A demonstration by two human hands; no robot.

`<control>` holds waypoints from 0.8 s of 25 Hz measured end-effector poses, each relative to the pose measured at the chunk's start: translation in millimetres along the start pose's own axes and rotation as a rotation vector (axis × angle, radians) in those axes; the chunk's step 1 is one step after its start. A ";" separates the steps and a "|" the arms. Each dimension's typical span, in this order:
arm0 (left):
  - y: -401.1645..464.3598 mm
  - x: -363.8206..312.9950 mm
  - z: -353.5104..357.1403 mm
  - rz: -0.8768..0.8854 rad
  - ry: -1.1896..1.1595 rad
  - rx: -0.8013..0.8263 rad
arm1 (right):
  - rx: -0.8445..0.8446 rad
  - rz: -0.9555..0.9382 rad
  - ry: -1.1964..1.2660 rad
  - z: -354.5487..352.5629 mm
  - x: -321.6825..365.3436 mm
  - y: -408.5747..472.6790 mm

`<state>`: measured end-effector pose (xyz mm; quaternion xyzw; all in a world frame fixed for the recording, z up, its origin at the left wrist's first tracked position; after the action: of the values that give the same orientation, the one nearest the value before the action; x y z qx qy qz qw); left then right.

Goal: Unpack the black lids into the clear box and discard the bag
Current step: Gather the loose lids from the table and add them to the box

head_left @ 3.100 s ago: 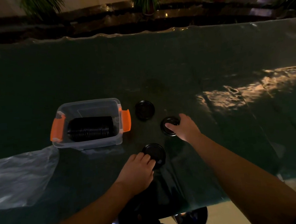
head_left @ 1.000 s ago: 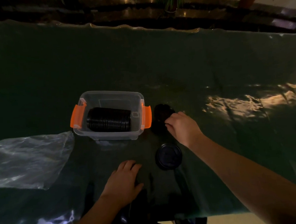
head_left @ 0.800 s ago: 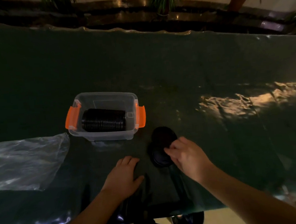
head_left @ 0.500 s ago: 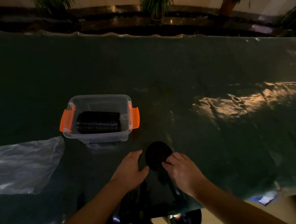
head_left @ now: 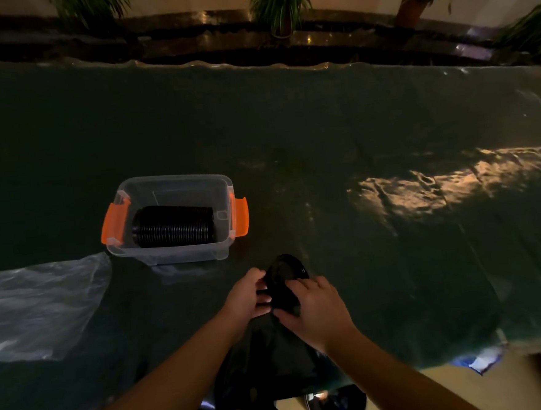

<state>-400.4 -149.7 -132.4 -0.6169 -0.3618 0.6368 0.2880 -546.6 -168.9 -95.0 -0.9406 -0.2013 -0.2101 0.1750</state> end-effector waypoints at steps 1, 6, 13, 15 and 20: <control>-4.2 -1.2 1.2 0.014 -0.045 0.020 | -0.036 0.016 0.041 -1.0 0.0 1.1; -24.7 -13.2 3.0 0.086 -0.167 0.086 | -0.187 0.116 0.252 -4.9 0.0 4.8; -36.3 -20.9 -14.1 0.133 -0.085 0.084 | -0.188 0.247 0.610 5.4 16.6 8.9; -37.2 -23.0 -23.5 0.173 -0.050 0.067 | -0.214 0.267 0.649 -1.2 24.1 9.6; -44.9 -38.4 -67.9 0.372 0.033 -0.072 | -0.386 0.226 0.773 -53.4 56.7 18.0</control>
<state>-333.7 -148.1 -72.0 -0.6933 -0.2595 0.6556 0.1490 -508.7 -189.1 -27.6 -0.8245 0.0257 -0.5596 0.0804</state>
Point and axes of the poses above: each hand's wrist, its own y-axis towards the middle knuckle, its own z-axis out of the palm, x = y × z, the point moved 6 cm from there along y, towards the middle knuckle, and after that the axes turned 15 degrees about y, right-handed, at the moved point
